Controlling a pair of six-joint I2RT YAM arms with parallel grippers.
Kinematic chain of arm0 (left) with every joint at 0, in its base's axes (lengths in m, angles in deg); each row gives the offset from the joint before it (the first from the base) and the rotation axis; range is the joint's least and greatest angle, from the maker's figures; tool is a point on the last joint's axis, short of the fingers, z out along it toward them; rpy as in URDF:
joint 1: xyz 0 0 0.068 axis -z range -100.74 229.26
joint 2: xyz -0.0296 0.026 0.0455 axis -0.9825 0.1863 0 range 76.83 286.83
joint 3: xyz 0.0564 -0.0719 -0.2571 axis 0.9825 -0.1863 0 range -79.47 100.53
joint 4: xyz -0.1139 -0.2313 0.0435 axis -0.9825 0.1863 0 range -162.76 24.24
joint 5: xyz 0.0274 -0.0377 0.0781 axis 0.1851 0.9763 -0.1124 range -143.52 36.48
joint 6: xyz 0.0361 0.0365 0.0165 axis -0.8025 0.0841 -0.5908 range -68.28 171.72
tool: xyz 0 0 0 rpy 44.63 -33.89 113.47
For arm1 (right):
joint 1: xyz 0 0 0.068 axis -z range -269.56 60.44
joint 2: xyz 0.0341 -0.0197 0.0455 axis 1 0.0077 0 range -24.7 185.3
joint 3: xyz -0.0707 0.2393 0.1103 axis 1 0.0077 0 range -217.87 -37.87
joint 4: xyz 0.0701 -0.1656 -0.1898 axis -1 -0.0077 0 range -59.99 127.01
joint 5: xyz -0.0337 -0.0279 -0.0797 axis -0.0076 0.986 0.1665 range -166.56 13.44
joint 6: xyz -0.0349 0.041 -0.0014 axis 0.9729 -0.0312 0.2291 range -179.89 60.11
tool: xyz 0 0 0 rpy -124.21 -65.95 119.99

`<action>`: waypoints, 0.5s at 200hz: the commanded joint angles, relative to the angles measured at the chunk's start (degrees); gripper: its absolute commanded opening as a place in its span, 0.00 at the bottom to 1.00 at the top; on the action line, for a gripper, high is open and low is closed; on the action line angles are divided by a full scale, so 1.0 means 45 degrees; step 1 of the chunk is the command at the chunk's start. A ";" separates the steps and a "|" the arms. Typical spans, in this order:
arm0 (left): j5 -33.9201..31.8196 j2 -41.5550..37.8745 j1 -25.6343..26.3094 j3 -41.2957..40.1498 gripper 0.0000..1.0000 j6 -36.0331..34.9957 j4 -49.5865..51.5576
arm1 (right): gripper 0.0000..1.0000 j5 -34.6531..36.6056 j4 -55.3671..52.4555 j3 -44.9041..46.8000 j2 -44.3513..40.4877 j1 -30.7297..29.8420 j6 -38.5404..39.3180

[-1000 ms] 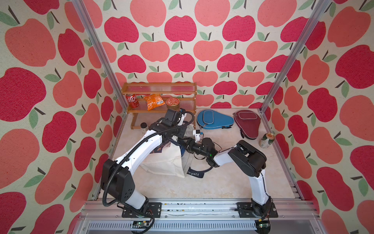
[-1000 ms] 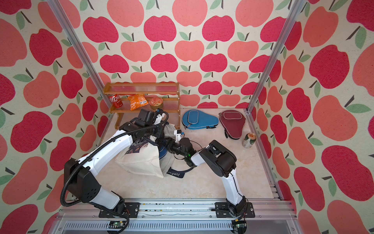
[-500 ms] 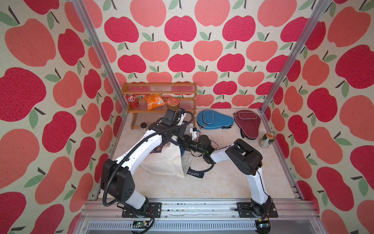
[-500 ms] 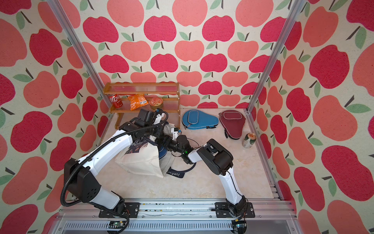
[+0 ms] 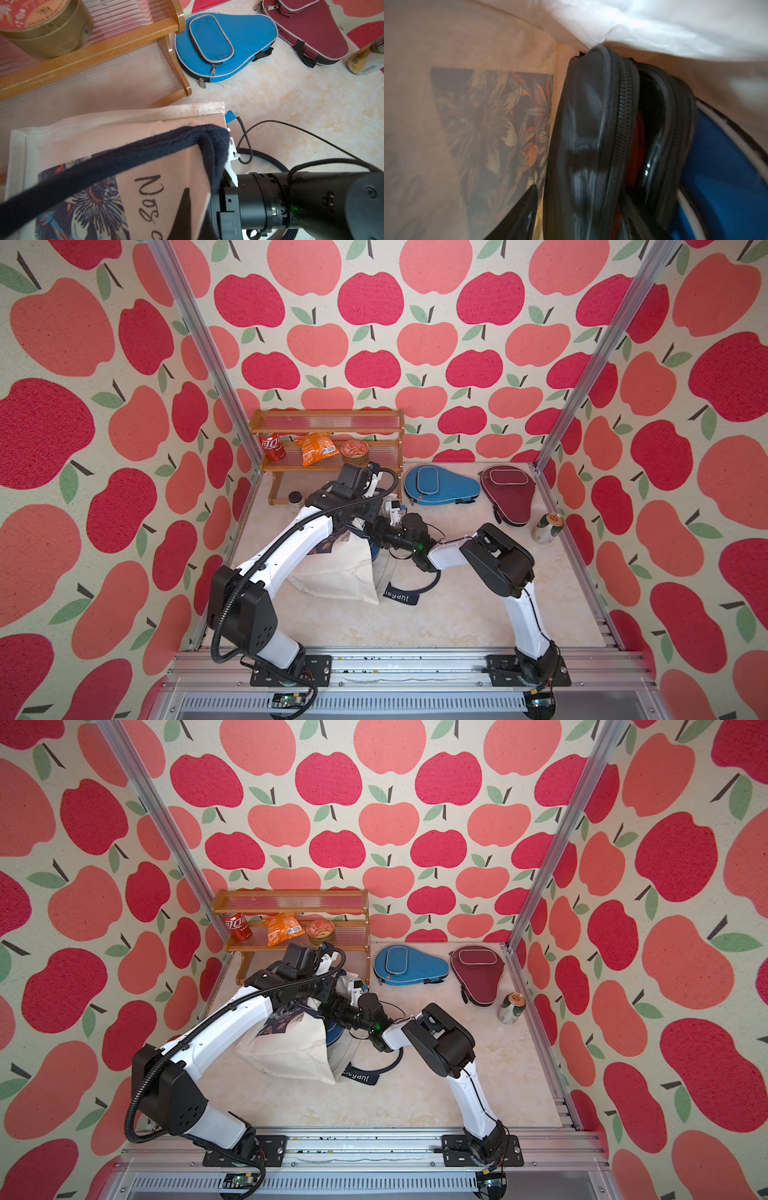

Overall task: Remove the ping pong set from the canvas bag
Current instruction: Pick up the ping pong set from the canvas bag.

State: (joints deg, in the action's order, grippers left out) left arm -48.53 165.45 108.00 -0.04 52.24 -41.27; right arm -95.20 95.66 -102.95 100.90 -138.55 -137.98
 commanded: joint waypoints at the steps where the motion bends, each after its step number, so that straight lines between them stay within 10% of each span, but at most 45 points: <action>1: 0.0179 0.0120 -0.0048 0.0408 0.00 0.0100 0.0497 | 0.64 -0.0150 0.1213 -0.0317 0.0484 0.0052 -0.0115; 32: 0.0228 0.0160 -0.0041 0.0415 0.00 0.0081 0.0494 | 0.64 0.0141 0.3099 -0.0270 0.0635 0.0009 -0.0203; 100: 0.0489 0.0302 -0.0025 0.0540 0.00 0.0120 0.0458 | 0.62 -0.0102 -0.0631 -0.1229 0.0719 -0.0294 0.0161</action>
State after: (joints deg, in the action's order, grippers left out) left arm -48.09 166.19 108.00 0.40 52.26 -41.10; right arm -95.15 98.92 -105.09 103.04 -139.18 -137.91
